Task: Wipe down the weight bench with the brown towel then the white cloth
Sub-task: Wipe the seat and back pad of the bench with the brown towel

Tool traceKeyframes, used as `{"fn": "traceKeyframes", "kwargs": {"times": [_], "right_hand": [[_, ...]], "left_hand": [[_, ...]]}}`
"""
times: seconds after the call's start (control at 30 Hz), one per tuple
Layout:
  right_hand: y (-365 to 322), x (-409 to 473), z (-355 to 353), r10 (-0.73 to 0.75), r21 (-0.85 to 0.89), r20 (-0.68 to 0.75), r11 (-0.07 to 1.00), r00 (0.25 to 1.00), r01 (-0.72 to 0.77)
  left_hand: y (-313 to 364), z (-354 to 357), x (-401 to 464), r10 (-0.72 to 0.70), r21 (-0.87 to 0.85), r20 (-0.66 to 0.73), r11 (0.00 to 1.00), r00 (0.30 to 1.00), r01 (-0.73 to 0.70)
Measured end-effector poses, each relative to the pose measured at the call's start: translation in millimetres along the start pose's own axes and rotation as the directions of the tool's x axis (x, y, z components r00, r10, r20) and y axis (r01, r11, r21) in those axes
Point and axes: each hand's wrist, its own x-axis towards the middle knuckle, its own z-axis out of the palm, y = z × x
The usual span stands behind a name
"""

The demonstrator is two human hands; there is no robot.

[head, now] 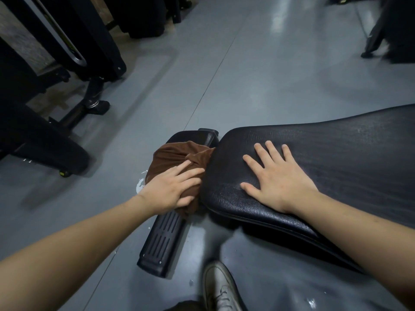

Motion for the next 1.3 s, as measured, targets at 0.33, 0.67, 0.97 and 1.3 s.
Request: {"fn": "traceKeyframes", "kwargs": {"times": [0.33,0.67,0.97,1.3], "right_hand": [[-0.4,0.3,0.7,0.0,0.002,-0.005,1.0,1.0,0.0],[0.3,-0.6,0.1,-0.006,0.016,-0.009,1.0,1.0,0.006],[0.3,-0.9,-1.4,-0.005,0.02,-0.002,1.0,1.0,0.005],[-0.6,-1.2,-2.3,0.004,0.016,0.002,1.0,1.0,-0.004]], "left_hand": [[-29.3,-18.6,87.6,-0.092,0.018,0.184,0.996,0.979,0.091],[-32.4,-18.4,122.2,-0.182,-0.169,0.118,0.965,0.976,0.201],[-8.7,-3.8,41.9,-0.118,-0.245,0.019,0.962,0.993,0.119],[14.8,32.2,-14.5,-0.009,-0.078,-0.2,0.997,0.98,-0.007]]}}
